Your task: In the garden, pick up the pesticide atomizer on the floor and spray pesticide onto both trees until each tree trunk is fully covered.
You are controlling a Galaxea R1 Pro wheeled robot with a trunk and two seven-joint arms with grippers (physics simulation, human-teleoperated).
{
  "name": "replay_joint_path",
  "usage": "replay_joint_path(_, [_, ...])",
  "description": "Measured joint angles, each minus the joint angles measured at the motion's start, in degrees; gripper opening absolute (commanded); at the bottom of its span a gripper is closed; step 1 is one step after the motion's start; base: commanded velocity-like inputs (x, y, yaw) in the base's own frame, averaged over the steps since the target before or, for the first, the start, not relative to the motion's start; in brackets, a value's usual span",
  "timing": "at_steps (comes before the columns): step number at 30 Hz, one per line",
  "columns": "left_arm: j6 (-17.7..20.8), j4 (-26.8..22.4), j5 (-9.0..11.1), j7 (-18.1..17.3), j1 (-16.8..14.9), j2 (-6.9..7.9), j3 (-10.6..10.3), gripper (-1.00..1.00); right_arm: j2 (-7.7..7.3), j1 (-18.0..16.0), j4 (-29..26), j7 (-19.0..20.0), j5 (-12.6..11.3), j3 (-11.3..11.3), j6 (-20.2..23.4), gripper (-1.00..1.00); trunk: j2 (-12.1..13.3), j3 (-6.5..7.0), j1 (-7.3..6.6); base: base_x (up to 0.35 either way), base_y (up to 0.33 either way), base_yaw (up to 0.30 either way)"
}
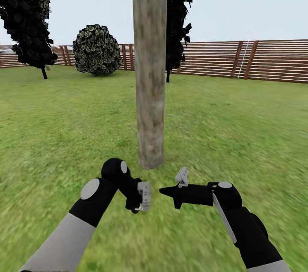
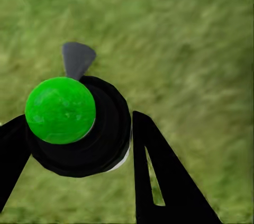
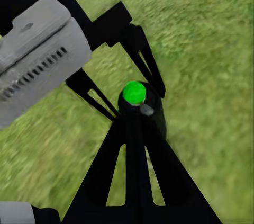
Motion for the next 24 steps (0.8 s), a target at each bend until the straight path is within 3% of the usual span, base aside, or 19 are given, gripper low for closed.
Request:
replay_joint_path(2, [-0.04, 2.49, -3.74, 0.0, 0.0, 0.99, 0.11, -1.0, -0.04, 0.0, -0.01, 0.01, 0.0, 0.0, 0.0, -1.0, 0.0, 0.0, 0.0, 0.0, 0.0, 0.0])
replay_joint_path(5, [0.0, 4.44, -5.22, 0.0, 0.0, 2.63, 0.89, -1.0, -0.11, 0.0, 0.0, 0.01, -0.07, 0.07, -0.02, -1.0, 0.0, 0.0, 0.0, 0.0, 0.0, 0.0])
replay_joint_path(6, [0.06, 4.81, -5.48, 0.0, -0.01, 3.57, 2.81, -1.0, -0.17, 0.0, 0.01, 0.01, -0.09, 0.08, -0.02, -1.0, 0.0, 0.0, 0.0, 0.0, 0.0, 0.0])
replay_joint_path(7, [0.11, 5.0, -5.6, 0.01, -0.02, 4.32, 6.48, -1.0, -0.25, 0.0, 0.02, -0.02, -0.07, 0.02, -0.02, -1.0, 0.0, 0.0, 0.0, 0.0, 0.0, 0.0])
replay_joint_path(8, [0.1, 5.1, -5.65, 0.39, -0.02, 4.74, 11.75, -1.0, -0.33, 0.0, 0.05, -0.08, -0.04, -0.06, -0.03, -1.0, 0.0, 0.0, 0.0, 0.0, 0.0, 0.0])
replay_joint_path(10, [0.08, 5.17, -5.6, 2.84, -0.02, 4.89, 25.1, -1.0, -0.5, 0.15, 0.27, -0.32, -0.06, -0.16, -0.08, -1.0, 0.0, 0.0, 0.0, 0.0, 0.0, 0.0])
replay_joint_path(11, [0.06, 5.18, -5.41, 4.48, -0.01, 4.76, 30.07, -1.0, -0.57, 0.19, 0.48, -0.44, -0.1, -0.24, -0.13, -1.0, 0.0, 0.0, 0.0, 0.0, 0.0, 0.0])
replay_joint_path(12, [0.03, 5.18, -4.09, 9.23, 0.0, 4.52, 37.89, -1.0, -0.74, 0.4, 3.48, -0.76, -0.04, -0.65, -0.58, -1.0, 0.0, 0.0, 0.0, 0.0, 0.0, 0.0])
replay_joint_path(13, [-0.02, 5.19, -2.95, 11.41, -0.01, 4.4, 43.47, -1.0, -0.77, 0.5, 6.35, -0.84, -0.09, -1.24, -0.76, -1.0, 0.0, 0.0, 0.0, 0.0, 0.0, 0.0])
replay_joint_path(14, [-0.03, 5.19, -1.27, 13.5, 0.03, 4.01, 46.94, -1.0, -0.82, 0.58, 9.75, -0.89, -0.09, -2.46, -1.04, -1.0, 0.0, 0.0, 0.0, 0.0, 0.0, 0.0])
replay_joint_path(15, [-0.06, 5.18, 1.89, 16.77, 0.09, 3.47, 51.51, -1.0, -1.03, 0.65, 15.22, -0.93, 0.02, -5.86, -1.98, -1.0, 0.0, -0.01, 0.01, 0.0, 0.0, 0.0])
replay_joint_path(16, [-0.08, 5.18, 4.34, 19.19, 0.19, 3.04, 54.16, -1.0, -1.35, 0.67, 19.52, -0.95, -0.02, -9.53, -3.16, -1.0, 0.0, -0.01, 0.0, 0.0, 0.0, 0.0])
replay_joint_path(18, [-0.16, 5.22, 8.88, 24.61, 0.42, 2.21, 57.3, -1.0, -3.2, 0.69, 27.3, -0.97, -0.02, -18.29, -7.58, -1.0, 0.0, 0.0, 0.0, 0.0, 0.0, 0.0])
replay_joint_path(19, [-0.33, 6.33, 12.16, 30.26, 0.63, 1.78, 58.65, -1.0, -5.57, 0.72, 33.41, -0.98, 0.06, -26.04, -12.97, -1.0, 0.01, -0.01, 0.01, 0.0, 0.0, 0.0])
replay_joint_path(20, [-0.52, 9.39, 14.92, 35.15, 0.75, 1.61, 59.3, -1.0, -9.79, 0.71, 38.44, -1.44, -0.02, -32.11, -16.96, -1.0, 0.01, -0.02, 0.01, 0.0, 0.0, 0.0])
replay_joint_path(22, [-2.57, 13.66, 18.5, 40.14, 0.79, 1.53, 59.59, -1.0, -12.49, 0.7, 42.07, -4.52, -0.13, -35.67, -19.45, -1.0, 0.0, 0.0, 0.0, 0.0, 0.0, 0.0])
replay_joint_path(23, [-4.48, 15.13, 19.75, 42.0, 0.78, 1.51, 59.65, -1.0, -13.5, 0.7, 42.74, -7.02, -0.15, -36.27, -19.94, -1.0, 0.0, 0.0, 0.0, 0.0, 0.0, 0.0])
replay_joint_path(24, [-7.71, 17.0, 21.0, 44.54, 0.79, 1.48, 59.67, -1.0, -14.29, 0.7, 43.29, -12.29, -0.14, -36.77, -21.09, -1.0, 0.0, 0.0, 0.0, 0.0, 0.0, 0.0])
